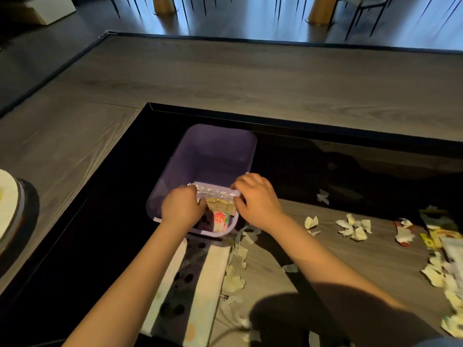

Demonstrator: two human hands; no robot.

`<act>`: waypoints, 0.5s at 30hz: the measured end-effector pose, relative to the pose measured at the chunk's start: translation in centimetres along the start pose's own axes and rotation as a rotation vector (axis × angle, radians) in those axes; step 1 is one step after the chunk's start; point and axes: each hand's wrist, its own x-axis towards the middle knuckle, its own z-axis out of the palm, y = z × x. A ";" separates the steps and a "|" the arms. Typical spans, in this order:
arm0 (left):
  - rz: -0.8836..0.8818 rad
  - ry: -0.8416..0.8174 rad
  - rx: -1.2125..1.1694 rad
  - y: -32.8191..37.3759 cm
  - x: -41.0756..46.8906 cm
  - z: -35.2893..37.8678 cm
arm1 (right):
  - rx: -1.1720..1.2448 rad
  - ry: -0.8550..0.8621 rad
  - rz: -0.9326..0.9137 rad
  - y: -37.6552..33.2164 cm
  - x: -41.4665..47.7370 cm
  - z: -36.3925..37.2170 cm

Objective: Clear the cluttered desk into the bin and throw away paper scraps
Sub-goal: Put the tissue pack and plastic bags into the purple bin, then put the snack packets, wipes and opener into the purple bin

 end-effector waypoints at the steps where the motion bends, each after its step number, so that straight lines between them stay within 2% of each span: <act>1: 0.042 0.047 -0.025 0.6 -1.0 -0.3 | 0.012 0.018 0.019 0.0 -1.1 -0.4; 8: 0.311 0.151 -0.068 5.7 -7.5 -1.3 | -0.025 0.031 0.196 2.6 -9.5 -3.7; 15: 0.464 -0.007 -0.045 12.6 -12.8 0.5 | -0.075 0.008 0.383 7.5 -18.4 -7.2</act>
